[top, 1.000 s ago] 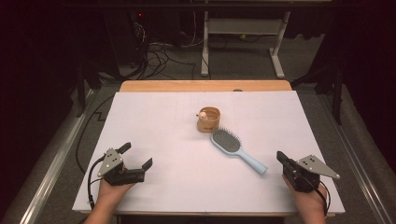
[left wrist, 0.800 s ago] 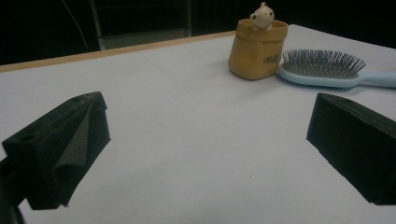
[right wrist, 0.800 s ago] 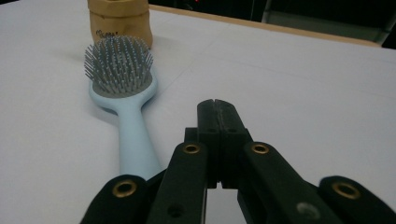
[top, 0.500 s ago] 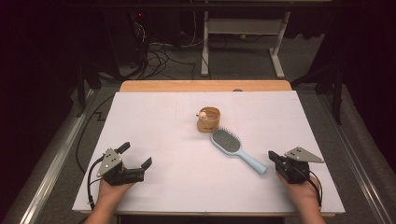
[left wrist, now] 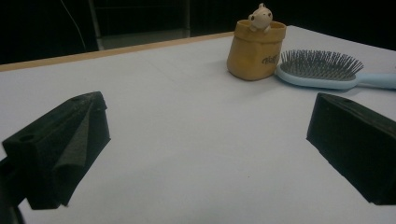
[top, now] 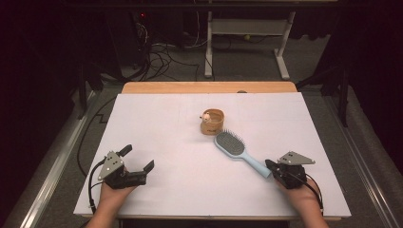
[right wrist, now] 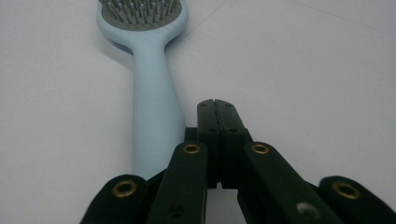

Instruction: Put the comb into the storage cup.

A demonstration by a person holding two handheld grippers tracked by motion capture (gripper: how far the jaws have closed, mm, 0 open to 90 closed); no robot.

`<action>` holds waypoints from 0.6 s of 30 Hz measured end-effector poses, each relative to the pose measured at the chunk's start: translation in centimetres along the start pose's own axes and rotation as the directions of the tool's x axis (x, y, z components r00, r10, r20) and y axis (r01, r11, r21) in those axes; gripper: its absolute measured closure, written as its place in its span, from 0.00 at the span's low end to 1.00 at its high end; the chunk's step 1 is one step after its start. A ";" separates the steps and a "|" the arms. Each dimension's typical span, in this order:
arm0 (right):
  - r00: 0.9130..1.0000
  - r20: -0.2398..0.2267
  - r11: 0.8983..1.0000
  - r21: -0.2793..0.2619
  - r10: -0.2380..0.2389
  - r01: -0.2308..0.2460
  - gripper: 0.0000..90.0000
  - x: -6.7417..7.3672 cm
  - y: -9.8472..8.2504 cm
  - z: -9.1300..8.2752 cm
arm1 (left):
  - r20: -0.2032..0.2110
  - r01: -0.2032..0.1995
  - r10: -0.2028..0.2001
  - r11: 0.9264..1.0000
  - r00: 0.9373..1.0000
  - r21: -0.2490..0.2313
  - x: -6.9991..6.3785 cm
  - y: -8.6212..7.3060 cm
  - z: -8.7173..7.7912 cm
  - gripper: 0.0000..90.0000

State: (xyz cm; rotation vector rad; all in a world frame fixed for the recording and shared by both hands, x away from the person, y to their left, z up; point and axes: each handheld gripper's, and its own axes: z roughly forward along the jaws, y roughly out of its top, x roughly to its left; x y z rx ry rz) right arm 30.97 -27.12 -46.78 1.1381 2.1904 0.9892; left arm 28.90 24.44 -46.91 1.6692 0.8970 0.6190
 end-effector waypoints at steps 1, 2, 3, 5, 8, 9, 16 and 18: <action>1.000 -0.007 1.000 0.000 0.002 -0.002 1.00 0.1 -0.1 -0.2 | -0.001 0.000 0.000 1.000 1.000 0.000 0.0 0.0 0.0 0.00; 1.000 -0.007 1.000 0.000 0.002 -0.002 1.00 0.1 -0.1 -0.2 | -0.001 0.000 0.000 1.000 1.000 0.000 0.0 0.0 0.0 0.00; 1.000 -0.009 1.000 -0.001 0.001 -0.001 1.00 0.1 -0.2 -0.2 | -0.001 0.000 0.000 1.000 1.000 0.000 0.0 0.0 0.0 0.00; 1.000 -0.013 1.000 0.000 0.001 -0.001 1.00 0.3 -0.3 -0.4 | -0.003 0.000 0.000 1.000 1.000 0.000 0.0 0.0 -0.1 0.00; 1.000 -0.023 1.000 0.004 -0.005 0.005 1.00 0.7 -0.5 -0.9 | -0.004 0.002 -0.002 1.000 1.000 -0.002 0.1 0.0 -0.1 0.00; 1.000 -0.023 1.000 0.004 -0.005 0.005 1.00 0.7 -0.5 -0.9 | -0.004 0.003 -0.003 1.000 1.000 -0.003 0.1 0.0 -0.1 0.00; 0.999 -0.038 1.000 0.012 -0.020 0.020 1.00 1.5 -0.7 -1.1 | -0.003 0.002 -0.002 1.000 1.000 -0.001 0.1 0.0 -0.2 0.00; 0.999 -0.047 0.999 0.020 -0.024 0.025 1.00 1.9 -0.7 -1.2 | -0.004 0.004 -0.004 1.000 1.000 -0.003 0.1 0.0 -0.2 0.00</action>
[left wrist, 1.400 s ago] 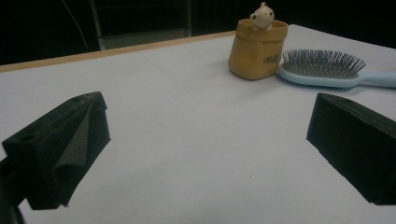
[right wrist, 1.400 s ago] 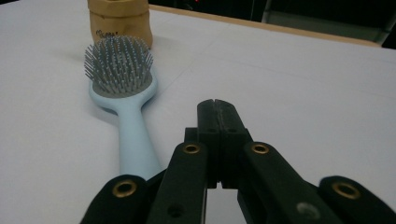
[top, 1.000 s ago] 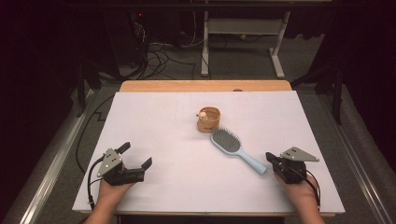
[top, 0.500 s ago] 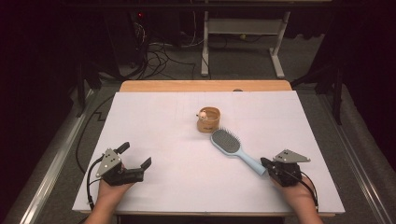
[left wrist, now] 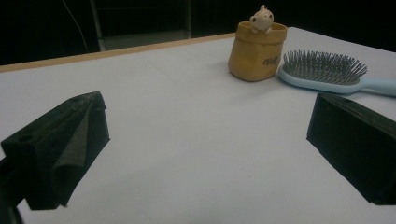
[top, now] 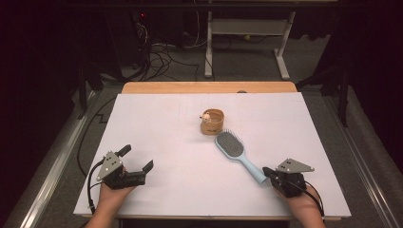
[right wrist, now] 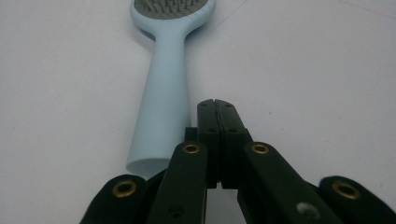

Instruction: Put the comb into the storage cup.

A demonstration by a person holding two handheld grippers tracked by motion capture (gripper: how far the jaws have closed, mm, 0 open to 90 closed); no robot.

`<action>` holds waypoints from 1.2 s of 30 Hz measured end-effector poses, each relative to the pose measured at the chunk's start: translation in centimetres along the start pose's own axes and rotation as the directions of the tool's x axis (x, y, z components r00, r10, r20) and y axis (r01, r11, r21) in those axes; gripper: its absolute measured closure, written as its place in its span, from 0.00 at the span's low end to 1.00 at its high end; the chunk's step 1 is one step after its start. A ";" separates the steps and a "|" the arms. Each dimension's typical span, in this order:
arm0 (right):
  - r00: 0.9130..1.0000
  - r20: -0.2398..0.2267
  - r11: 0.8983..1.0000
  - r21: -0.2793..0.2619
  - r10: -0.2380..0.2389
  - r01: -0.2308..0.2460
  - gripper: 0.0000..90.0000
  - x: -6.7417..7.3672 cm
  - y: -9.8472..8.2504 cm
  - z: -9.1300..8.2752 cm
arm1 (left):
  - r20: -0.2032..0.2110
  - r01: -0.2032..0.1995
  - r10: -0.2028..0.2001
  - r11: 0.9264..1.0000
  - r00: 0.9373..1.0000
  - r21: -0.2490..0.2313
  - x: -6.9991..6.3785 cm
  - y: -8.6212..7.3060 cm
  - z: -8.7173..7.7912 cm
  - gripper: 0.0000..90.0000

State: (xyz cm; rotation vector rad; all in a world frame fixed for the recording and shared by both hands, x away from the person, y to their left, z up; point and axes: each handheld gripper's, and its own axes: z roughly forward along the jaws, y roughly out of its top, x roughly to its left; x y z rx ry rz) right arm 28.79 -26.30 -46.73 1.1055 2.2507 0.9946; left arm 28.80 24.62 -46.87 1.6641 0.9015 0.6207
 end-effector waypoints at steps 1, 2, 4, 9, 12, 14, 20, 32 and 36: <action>1.000 0.000 1.000 0.000 0.000 0.000 1.00 0.0 0.0 0.0 | 0.001 0.001 -0.001 1.000 1.000 0.000 0.0 0.0 0.0 0.00; 1.000 -0.005 1.000 0.003 -0.010 0.010 1.00 0.2 0.0 0.0 | 0.005 0.006 -0.006 1.000 1.000 0.001 0.0 0.0 0.0 0.00; 1.000 -0.004 1.000 0.004 -0.015 0.015 1.00 0.4 0.0 0.0 | 0.014 0.016 -0.016 1.000 1.000 0.016 0.0 0.0 0.1 0.00; 1.000 0.031 0.999 -0.042 0.005 -0.004 1.00 0.0 0.1 -0.5 | 0.024 -0.009 0.009 1.000 1.000 0.017 -0.2 0.0 0.2 0.00; 0.999 0.041 0.998 -0.063 0.028 -0.026 0.98 -0.2 0.1 -0.7 | 0.022 -0.010 0.010 1.000 1.000 0.015 -0.2 0.0 0.2 0.00; 0.998 0.050 0.996 -0.085 0.045 -0.041 0.96 -0.5 0.1 -0.9 | 0.015 -0.011 0.011 1.000 1.000 0.018 -0.2 0.1 0.2 0.00; 0.989 0.081 0.981 -0.159 0.125 -0.111 0.85 -1.5 -0.1 -1.8 | -0.027 -0.006 0.005 1.000 1.000 -0.011 0.0 0.4 -0.2 0.00; 0.986 0.070 0.970 -0.204 0.152 -0.135 0.55 -1.9 -0.2 -2.1 | -0.048 -0.042 0.041 0.999 0.998 -0.009 -0.2 0.5 -0.1 0.00; 0.984 0.050 0.965 -0.210 0.171 -0.157 0.37 -2.1 -0.2 -2.0 | -0.069 -0.026 0.024 0.999 0.997 -0.021 0.1 0.5 -0.3 0.00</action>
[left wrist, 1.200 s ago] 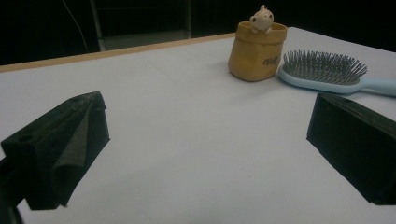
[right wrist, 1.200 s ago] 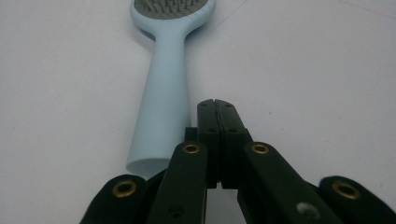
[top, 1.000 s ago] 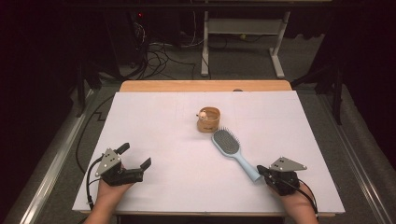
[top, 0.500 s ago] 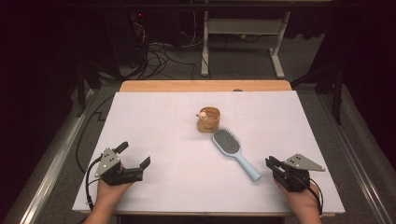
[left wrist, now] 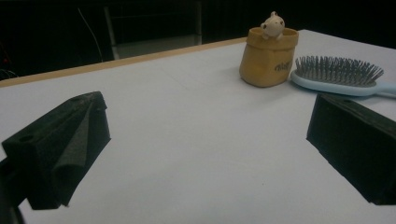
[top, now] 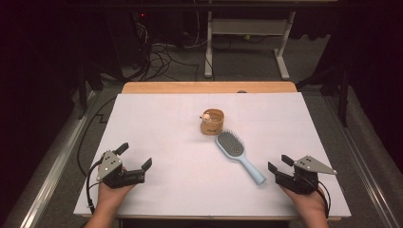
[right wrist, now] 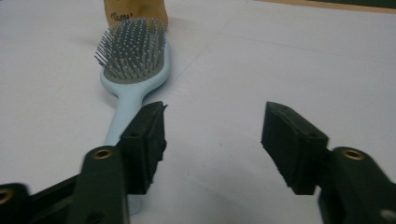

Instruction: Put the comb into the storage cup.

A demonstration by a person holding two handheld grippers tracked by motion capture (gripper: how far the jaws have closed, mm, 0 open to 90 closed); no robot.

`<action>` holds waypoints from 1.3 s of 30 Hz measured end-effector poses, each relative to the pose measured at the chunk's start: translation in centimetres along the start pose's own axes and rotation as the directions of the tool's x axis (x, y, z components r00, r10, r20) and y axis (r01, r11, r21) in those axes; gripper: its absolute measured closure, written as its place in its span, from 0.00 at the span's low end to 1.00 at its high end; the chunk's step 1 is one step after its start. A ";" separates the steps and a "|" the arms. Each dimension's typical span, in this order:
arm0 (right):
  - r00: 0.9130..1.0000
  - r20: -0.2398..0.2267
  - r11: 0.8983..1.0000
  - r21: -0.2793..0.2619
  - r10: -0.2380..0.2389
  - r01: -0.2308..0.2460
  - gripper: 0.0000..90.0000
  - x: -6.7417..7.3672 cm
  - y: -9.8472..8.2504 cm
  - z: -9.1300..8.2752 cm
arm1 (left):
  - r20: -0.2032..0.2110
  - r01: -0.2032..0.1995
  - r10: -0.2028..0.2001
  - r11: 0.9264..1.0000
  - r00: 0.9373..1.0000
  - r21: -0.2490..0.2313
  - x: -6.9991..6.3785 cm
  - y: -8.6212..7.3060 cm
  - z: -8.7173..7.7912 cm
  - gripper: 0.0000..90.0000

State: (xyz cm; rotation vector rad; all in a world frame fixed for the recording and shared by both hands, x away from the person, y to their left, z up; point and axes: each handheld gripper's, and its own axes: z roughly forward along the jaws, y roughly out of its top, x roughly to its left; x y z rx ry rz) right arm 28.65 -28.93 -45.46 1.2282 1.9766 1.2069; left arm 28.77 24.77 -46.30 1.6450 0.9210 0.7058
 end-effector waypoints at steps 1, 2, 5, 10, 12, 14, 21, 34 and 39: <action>1.000 0.005 1.000 -0.005 0.001 -0.001 0.28 0.0 0.0 0.0 | -0.012 -0.009 0.009 1.000 1.000 0.001 0.0 0.1 -0.1 0.00; 1.000 0.005 1.000 -0.005 0.001 -0.001 0.28 0.0 0.0 0.0 | -0.015 -0.016 0.016 1.000 1.000 0.001 0.0 0.1 -0.1 0.00; 1.000 0.000 1.000 -0.015 -0.013 0.013 0.11 0.2 0.1 0.2 | -0.020 -0.020 0.020 1.000 1.000 0.003 -0.1 0.2 -0.1 0.00; 1.000 -0.003 0.999 -0.038 -0.015 0.015 0.00 0.4 0.2 0.2 | -0.022 -0.022 0.022 1.000 1.000 0.021 0.0 0.3 -0.1 0.00; 1.000 0.000 0.998 -0.055 -0.013 0.013 0.00 0.3 0.3 0.0 | -0.013 -0.022 0.022 1.000 1.000 0.019 0.0 0.3 -0.2 0.01; 1.000 -0.001 0.998 -0.055 -0.014 0.014 0.00 0.3 0.3 0.0 | -0.016 -0.026 0.026 0.999 1.000 0.021 0.0 0.3 -0.1 0.01; 1.000 -0.004 0.998 -0.066 -0.025 0.025 0.00 0.5 0.3 -0.1 | 0.015 -0.007 0.007 0.999 1.000 0.043 0.1 0.1 0.1 0.01; 0.999 0.002 0.999 -0.016 -0.039 0.039 0.00 1.1 0.3 0.6 | 0.021 -0.012 0.011 0.999 1.000 0.041 0.2 0.2 0.3 0.01; 0.999 -0.008 0.998 0.049 -0.038 0.038 0.00 1.4 0.5 1.5 | 0.002 -0.015 0.015 0.999 1.000 0.043 0.4 0.2 0.2 0.01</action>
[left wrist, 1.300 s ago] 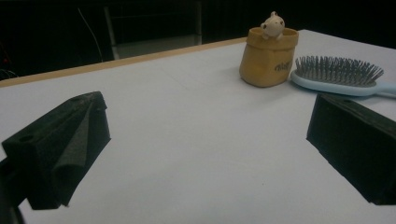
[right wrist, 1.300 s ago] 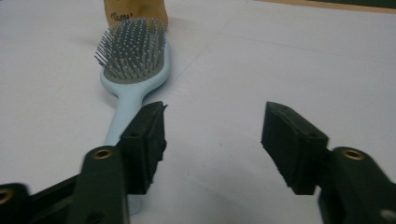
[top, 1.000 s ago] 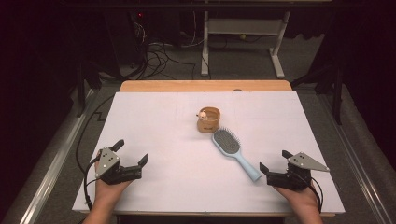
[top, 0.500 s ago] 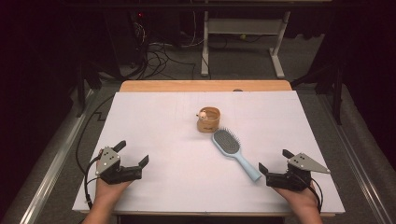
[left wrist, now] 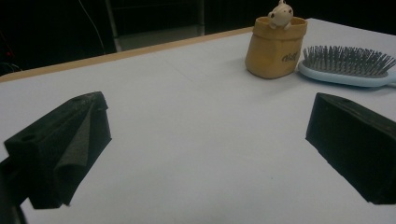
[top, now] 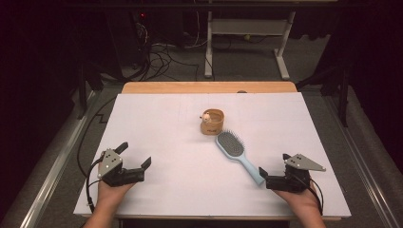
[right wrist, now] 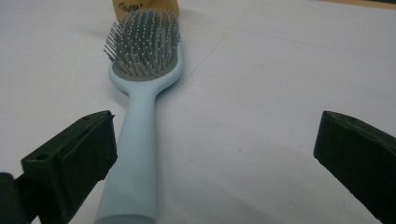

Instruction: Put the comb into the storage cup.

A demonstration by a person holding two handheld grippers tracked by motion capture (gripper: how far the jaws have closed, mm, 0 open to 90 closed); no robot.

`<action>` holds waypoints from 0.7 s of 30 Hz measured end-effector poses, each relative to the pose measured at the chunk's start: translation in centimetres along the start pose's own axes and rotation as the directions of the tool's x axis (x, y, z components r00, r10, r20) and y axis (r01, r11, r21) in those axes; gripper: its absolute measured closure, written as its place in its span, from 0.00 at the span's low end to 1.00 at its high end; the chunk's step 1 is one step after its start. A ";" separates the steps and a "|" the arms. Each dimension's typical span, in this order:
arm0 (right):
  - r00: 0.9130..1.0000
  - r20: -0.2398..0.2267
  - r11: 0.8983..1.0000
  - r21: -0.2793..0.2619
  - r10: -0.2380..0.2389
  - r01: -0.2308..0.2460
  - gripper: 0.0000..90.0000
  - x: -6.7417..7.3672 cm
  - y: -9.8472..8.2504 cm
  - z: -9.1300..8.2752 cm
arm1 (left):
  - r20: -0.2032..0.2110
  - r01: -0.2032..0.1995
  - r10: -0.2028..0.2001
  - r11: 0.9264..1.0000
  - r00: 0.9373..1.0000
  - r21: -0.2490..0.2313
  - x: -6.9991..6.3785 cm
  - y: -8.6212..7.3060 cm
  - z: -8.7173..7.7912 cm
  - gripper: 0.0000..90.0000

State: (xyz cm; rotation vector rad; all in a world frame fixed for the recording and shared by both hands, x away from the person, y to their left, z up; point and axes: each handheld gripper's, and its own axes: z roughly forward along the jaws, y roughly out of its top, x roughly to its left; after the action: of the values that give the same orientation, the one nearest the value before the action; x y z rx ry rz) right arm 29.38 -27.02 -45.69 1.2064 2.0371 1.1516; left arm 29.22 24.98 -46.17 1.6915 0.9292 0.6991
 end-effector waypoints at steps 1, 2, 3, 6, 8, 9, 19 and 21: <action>1.000 -0.004 1.000 0.012 -0.001 0.001 0.00 0.1 0.0 0.2 | -0.002 0.005 -0.005 1.000 1.000 -0.003 0.1 0.0 -0.1 0.01; 1.000 -0.007 1.000 0.027 -0.001 0.002 0.00 0.2 0.1 0.4 | -0.003 0.008 -0.008 1.000 1.000 -0.005 0.2 0.0 -0.1 0.01; 1.000 -0.012 0.999 0.034 -0.005 0.006 0.00 0.3 0.1 0.5 | -0.001 0.017 -0.017 1.000 1.000 -0.008 0.3 0.0 -0.1 0.01; 1.000 -0.031 0.994 0.105 -0.006 0.010 0.00 0.7 -0.2 1.2 | 0.011 0.040 -0.040 0.999 0.999 0.010 0.6 -0.1 -0.1 0.01; 1.000 -0.030 0.993 0.118 -0.008 0.011 0.00 0.7 -0.2 1.3 | 0.009 0.045 -0.045 0.999 0.999 0.006 0.7 -0.1 -0.1 0.01; 0.999 -0.032 0.990 0.141 -0.010 0.015 0.00 0.8 -0.2 1.4 | 0.014 0.044 -0.044 0.999 0.999 0.003 0.7 -0.1 -0.1 0.02; 0.997 -0.080 0.969 0.245 -0.015 0.035 0.00 0.9 0.2 1.4 | 0.022 0.000 0.000 1.000 1.000 0.018 0.5 -0.3 0.2 0.03; 0.996 -0.085 0.967 0.251 -0.017 0.038 0.00 1.0 0.2 1.4 | 0.020 -0.002 0.002 1.000 1.000 0.017 0.5 -0.3 0.3 0.02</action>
State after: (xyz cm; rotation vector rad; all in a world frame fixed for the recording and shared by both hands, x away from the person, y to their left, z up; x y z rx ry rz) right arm 30.06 -25.54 -46.24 1.2623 2.3108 0.9633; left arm 29.64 25.31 -46.51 1.7119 0.9214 0.6760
